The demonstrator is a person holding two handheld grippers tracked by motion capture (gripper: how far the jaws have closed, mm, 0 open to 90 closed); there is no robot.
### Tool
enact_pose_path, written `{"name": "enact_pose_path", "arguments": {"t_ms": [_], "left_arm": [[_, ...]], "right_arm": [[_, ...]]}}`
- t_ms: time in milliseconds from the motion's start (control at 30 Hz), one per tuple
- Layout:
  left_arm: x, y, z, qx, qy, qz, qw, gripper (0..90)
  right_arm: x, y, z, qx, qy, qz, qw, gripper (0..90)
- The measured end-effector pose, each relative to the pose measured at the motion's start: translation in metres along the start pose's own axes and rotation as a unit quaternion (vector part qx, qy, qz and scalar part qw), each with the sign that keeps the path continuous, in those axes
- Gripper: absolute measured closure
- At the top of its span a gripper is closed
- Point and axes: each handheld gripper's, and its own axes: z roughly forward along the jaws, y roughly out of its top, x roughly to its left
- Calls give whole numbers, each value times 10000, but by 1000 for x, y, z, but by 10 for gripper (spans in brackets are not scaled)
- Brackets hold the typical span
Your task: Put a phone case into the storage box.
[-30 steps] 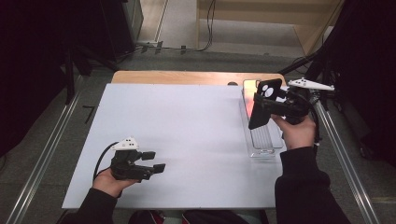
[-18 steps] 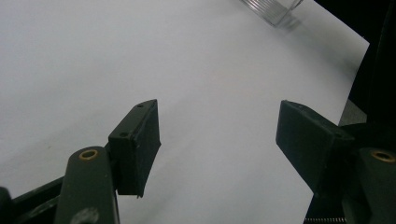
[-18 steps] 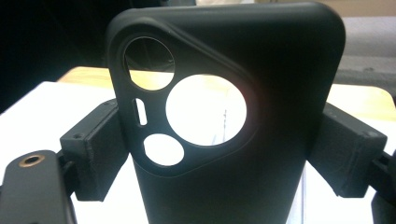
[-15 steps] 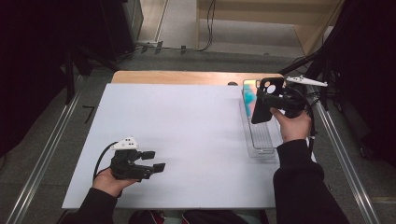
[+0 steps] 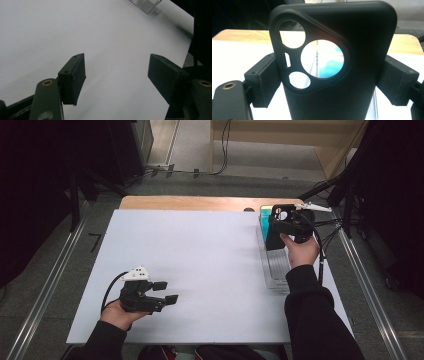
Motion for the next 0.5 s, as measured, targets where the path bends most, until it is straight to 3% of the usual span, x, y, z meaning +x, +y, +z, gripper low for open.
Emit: {"name": "enact_pose_path", "arguments": {"t_ms": [500], "left_arm": [[1, 2, 2, 5, 41, 28, 10000, 308]], "right_arm": [[-7, -6, 40, 169, -363, 118, 9991, 123]]}}
